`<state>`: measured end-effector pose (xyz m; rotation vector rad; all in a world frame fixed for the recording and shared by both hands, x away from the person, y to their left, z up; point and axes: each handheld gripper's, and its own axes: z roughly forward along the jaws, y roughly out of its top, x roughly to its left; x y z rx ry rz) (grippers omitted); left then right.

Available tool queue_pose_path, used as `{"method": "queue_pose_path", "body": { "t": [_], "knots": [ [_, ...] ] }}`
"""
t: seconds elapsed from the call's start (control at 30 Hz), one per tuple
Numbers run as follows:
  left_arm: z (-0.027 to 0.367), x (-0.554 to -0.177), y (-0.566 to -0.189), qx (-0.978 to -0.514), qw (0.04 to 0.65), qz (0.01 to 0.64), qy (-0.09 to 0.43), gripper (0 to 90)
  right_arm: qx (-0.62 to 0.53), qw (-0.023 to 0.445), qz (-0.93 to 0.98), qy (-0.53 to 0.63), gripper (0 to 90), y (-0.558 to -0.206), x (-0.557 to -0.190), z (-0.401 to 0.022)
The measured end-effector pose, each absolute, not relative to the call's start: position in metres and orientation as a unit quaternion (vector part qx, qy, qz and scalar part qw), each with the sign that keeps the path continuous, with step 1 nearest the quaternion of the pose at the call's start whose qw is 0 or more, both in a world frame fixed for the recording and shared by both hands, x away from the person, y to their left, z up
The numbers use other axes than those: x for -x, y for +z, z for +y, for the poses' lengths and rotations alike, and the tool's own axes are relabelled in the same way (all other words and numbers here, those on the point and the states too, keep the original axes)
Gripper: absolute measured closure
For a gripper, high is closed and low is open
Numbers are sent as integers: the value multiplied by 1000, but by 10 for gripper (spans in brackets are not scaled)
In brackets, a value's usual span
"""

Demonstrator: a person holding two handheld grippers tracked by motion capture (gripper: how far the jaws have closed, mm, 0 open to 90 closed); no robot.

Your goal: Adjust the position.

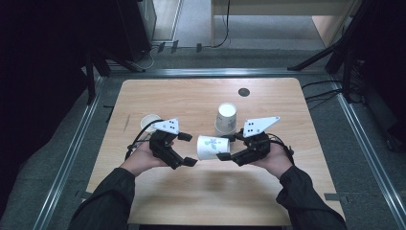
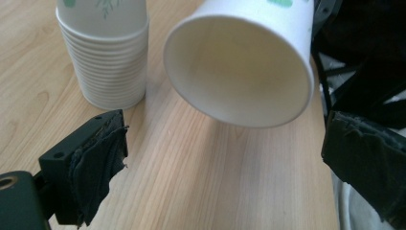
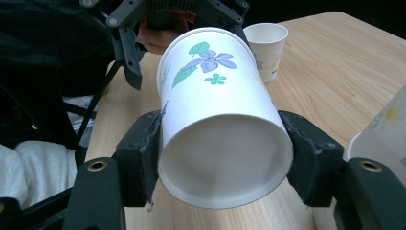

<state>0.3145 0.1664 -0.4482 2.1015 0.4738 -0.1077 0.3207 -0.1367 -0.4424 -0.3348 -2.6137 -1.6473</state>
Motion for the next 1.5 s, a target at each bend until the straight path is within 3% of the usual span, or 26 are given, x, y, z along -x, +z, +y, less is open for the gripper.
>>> {"method": "queue_pose_path", "body": {
  "t": [0.5, 1.23, 1.5],
  "knots": [
    [165, -306, -454, -830, 519, 197, -53, 20, 102, 33, -839, -534, 363, -445, -319, -135],
    [155, -310, -464, -823, 536, 171, -79, 22, 89, 62, -834, -541, 361, -448, -319, -127],
    [154, -309, -465, -826, 534, 166, -73, 86, 90, 67, -835, -539, 361, -449, -320, -125]
  ]
}}
